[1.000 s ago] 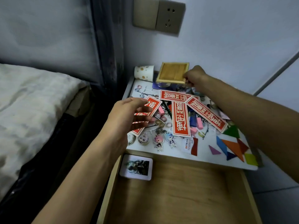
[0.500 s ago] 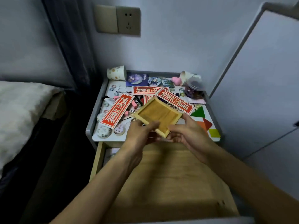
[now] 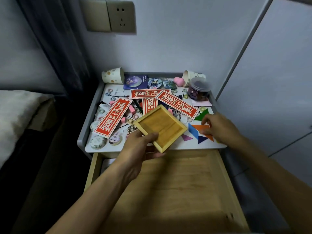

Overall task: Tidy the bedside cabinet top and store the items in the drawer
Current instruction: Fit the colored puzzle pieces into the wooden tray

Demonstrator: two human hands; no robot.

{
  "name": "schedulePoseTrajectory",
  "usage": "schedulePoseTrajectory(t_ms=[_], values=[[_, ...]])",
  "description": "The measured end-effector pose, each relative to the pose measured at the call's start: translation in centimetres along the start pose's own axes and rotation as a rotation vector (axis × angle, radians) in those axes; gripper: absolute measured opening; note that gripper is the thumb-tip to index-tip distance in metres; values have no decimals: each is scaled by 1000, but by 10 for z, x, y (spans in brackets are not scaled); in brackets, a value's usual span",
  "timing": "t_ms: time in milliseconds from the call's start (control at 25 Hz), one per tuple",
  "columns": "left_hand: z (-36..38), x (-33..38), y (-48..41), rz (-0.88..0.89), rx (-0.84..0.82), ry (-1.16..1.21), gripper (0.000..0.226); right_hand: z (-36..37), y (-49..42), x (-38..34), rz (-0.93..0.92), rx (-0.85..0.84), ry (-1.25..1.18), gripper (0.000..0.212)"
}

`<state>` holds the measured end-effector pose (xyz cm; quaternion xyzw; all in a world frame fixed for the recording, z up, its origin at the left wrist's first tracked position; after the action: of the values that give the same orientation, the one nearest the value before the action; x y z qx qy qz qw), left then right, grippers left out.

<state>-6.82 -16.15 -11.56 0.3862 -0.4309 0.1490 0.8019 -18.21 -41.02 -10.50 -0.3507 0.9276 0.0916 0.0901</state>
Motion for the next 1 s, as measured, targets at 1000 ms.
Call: schedulePoseTrajectory(t_ms=[1000], values=[[-12, 22, 14, 40, -16, 33, 24, -18, -48, -8, 390, 45, 103, 30]])
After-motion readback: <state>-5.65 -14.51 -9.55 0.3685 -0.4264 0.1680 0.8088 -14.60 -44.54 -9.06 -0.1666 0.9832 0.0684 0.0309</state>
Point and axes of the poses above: each hand's wrist, its own y-axis away from the middle knuckle, its own z-axis out of the palm, x = y × z, the point moved 9 cm from there along -y, towards the middle knuckle, and after that the axes turned 2 degrees about x, right-handed, at the moved point
